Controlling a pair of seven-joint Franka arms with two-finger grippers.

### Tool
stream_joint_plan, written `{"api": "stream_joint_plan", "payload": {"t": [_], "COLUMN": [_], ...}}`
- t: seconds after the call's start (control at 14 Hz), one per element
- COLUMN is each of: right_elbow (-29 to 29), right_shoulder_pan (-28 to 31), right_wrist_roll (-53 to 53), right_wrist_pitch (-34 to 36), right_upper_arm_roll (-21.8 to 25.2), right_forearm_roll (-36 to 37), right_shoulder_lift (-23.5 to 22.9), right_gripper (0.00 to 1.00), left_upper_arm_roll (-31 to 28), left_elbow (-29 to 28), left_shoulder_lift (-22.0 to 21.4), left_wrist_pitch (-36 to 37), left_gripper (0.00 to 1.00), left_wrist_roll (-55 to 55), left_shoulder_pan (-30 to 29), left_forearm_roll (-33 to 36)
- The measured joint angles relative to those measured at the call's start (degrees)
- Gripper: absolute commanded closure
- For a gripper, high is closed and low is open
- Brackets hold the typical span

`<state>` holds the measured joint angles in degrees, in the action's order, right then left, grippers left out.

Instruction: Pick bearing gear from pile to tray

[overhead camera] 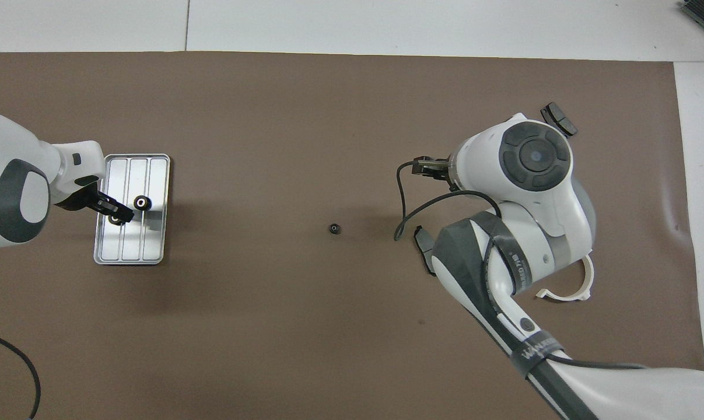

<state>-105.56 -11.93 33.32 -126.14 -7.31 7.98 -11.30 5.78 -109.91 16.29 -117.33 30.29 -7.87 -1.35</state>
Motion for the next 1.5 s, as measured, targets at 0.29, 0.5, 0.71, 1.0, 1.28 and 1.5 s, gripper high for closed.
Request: {"api": "stream_joint_plan", "payload": {"t": [0.29,0.5,0.71,1.0,1.28,1.5], "right_elbow": [-0.27,0.94,5.90,10.09,10.51,11.13], "right_shoulder_pan": [6.60,10.99,13.44,14.09,14.41,15.01], "right_wrist_roll": [-10.97,-17.36,-21.65,-22.65,-22.65,-22.66], "right_wrist_pitch": [7.82,14.11,21.38,28.45,28.61,28.44], "right_upper_arm_roll": [0.02,0.11,0.30,0.32,0.34,0.36], "right_forearm_roll": [-4.11,-4.60,-4.62,-4.63,-4.64,-4.64], "right_shoulder_lift": [5.86,9.60,10.55,11.03,11.71,11.71], "right_gripper": [0.00,0.00,0.00,0.00,0.00,0.00], "left_upper_arm_roll": [0.49,0.85,1.10,1.26,1.28,1.27], "left_elbow": [0.05,0.10,0.08,-0.14,-0.38,-0.38], "left_shoulder_lift": [-0.54,-0.71,-0.71,-0.38,2.23,3.43], "left_wrist_pitch": [-0.05,-0.83,-4.44,-11.88,-20.60,-23.40], "left_gripper": [0.43,0.43,0.43,0.43,0.43,0.43], "left_wrist_roll": [-13.52,-26.35,-39.69,-55.06,-64.56,-66.00], "left_shoulder_pan": [7.05,13.52,20.00,28.19,34.72,36.50], "left_forearm_roll": [-0.01,-0.04,-0.08,-0.09,-0.10,-0.10]}}
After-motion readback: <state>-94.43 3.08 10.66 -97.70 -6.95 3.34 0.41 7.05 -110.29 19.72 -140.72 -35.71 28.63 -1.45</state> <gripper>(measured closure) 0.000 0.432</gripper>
